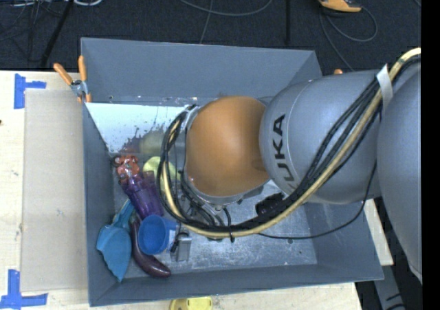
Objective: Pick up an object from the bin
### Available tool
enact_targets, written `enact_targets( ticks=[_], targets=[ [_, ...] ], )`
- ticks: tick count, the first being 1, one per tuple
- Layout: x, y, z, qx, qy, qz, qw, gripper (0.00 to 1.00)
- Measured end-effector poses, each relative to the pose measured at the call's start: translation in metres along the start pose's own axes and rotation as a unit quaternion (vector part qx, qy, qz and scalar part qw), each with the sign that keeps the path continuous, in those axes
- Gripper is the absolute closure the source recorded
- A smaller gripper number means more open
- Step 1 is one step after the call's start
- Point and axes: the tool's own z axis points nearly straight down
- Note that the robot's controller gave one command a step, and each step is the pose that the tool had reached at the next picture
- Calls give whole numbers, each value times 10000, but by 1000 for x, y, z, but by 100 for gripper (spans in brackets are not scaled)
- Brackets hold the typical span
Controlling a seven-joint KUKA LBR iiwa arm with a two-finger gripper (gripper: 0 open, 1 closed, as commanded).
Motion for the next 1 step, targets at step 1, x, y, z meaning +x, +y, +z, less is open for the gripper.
enact_targets(
  ticks=[1],
  targets=[
    [0,0,0,-1,-2,-9,10000,0]
  ],
)
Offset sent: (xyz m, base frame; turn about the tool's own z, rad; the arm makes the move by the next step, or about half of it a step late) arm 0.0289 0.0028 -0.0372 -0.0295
